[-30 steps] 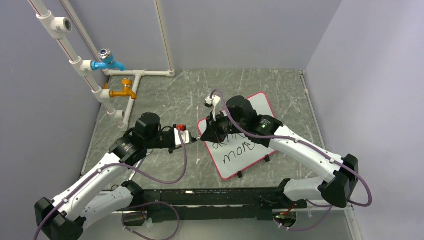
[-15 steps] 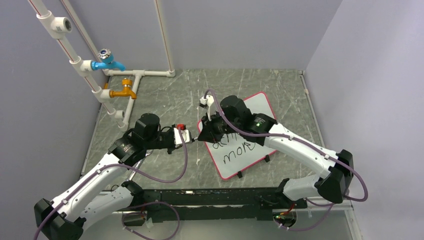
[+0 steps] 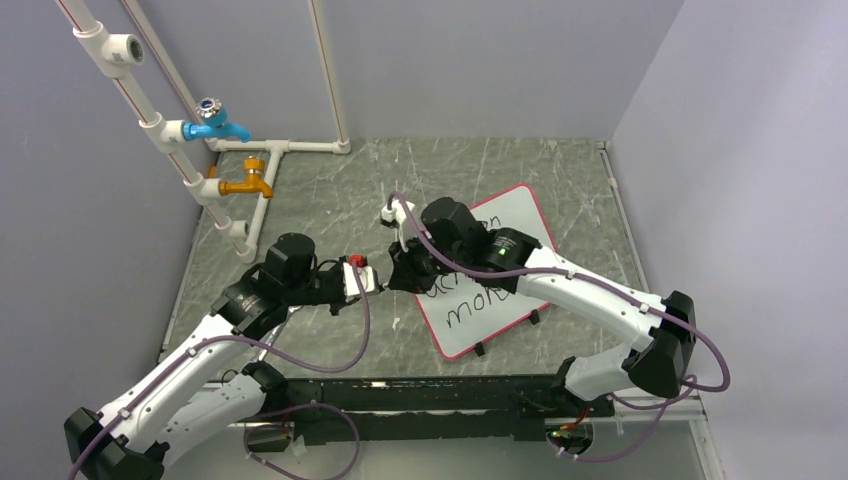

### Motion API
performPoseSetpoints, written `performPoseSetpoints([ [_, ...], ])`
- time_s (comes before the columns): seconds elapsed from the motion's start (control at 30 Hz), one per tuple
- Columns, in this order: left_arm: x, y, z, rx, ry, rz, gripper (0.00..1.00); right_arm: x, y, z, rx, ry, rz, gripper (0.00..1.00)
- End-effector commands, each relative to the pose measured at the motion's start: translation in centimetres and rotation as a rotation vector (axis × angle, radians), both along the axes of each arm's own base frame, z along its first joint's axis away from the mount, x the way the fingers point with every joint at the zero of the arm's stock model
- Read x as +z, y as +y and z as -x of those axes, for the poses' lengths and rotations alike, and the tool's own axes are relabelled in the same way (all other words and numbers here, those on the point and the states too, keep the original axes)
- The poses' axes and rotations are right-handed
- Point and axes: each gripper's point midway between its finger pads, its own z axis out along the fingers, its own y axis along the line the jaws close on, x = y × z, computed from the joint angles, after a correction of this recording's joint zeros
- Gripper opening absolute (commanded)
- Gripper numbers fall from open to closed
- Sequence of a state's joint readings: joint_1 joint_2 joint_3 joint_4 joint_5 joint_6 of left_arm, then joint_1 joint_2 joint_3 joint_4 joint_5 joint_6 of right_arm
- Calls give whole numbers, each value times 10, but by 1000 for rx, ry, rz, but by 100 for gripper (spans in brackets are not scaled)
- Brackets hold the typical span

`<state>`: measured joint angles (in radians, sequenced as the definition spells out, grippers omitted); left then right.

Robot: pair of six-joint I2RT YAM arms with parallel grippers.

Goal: Write a sentence on the whiteboard
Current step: Insert the whiteboard marker without the cap into the pen cap.

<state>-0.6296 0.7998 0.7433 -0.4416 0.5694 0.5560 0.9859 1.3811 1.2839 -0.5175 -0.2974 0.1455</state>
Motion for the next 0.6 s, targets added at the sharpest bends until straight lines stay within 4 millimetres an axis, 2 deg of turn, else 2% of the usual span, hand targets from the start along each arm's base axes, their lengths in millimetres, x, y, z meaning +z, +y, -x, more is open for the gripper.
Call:
performPoseSetpoints([
  [0.0,59,-25,11,-157,-160,184,0,17,31,28,182,-92,-53,0],
  [0.27,61,-26,18,-190,-164,196,0,13,35,37,301,-205,-6,0],
  [0.57,59,-21,6,-126,-175,175,0,10,28,30,226,-206,24,0],
])
